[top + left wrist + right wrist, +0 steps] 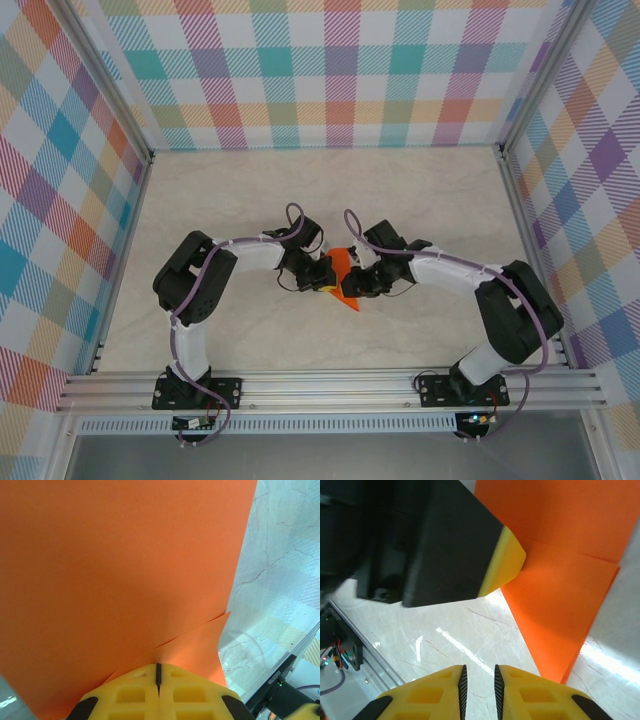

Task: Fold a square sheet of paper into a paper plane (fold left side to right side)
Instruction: Third fold the triangle at the center of the table.

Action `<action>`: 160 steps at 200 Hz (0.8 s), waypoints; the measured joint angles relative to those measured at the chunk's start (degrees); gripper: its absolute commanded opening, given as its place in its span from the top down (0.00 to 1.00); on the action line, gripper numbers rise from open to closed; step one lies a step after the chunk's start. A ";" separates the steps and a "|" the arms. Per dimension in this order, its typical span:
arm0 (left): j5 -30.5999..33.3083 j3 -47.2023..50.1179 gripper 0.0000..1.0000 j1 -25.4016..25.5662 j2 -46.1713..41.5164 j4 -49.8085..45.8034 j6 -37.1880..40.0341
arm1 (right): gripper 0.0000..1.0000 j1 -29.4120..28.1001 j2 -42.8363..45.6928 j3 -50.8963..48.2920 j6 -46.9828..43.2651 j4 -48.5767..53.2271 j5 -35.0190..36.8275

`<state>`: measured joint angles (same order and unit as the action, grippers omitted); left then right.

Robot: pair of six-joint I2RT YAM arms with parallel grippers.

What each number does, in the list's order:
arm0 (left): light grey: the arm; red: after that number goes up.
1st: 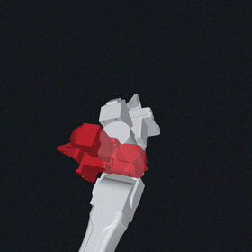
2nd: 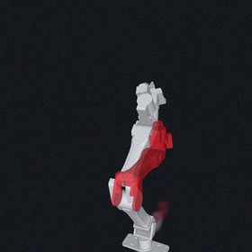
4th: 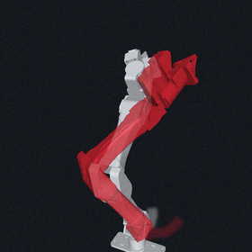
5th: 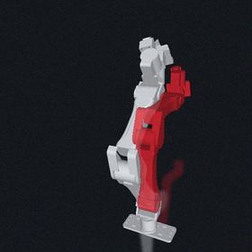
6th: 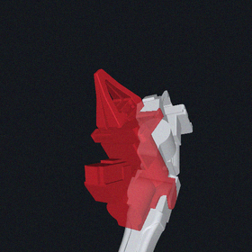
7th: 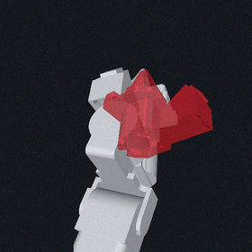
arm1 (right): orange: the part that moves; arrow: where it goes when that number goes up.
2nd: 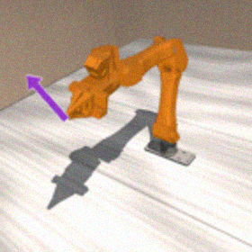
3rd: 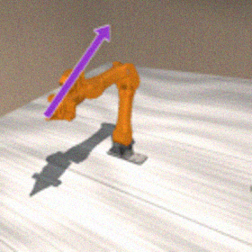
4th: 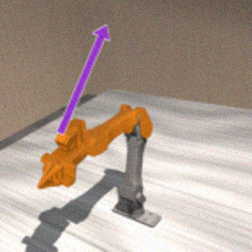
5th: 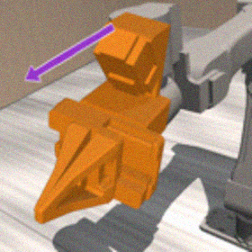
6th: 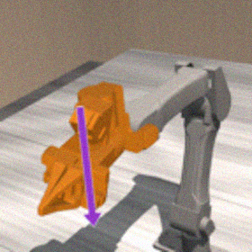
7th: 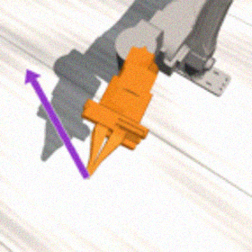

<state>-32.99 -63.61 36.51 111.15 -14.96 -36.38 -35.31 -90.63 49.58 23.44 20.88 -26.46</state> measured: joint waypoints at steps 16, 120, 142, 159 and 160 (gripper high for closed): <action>0.00 0.00 1.00 0.00 0.00 0.00 0.00 | 0.79 0.00 -2.56 0.00 0.35 -0.90 -1.33; 0.02 0.00 1.00 0.00 0.00 -0.02 0.20 | 0.80 0.02 -7.56 -1.84 1.64 -2.82 -2.84; 0.04 0.00 1.00 0.00 0.00 -0.02 0.20 | 0.80 0.02 -7.82 -2.05 1.84 -3.32 -3.13; 0.04 0.00 1.00 0.00 0.00 -0.04 0.22 | 0.80 0.02 -7.82 -2.29 1.88 -3.63 -3.19; 0.04 0.00 1.00 0.00 0.00 -0.04 0.22 | 0.80 0.02 -7.82 -2.32 1.90 -3.67 -3.19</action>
<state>-32.95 -63.61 36.51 111.15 -15.00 -36.16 -35.29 -98.45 47.27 25.34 17.21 -29.65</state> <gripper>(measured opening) 0.042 0.199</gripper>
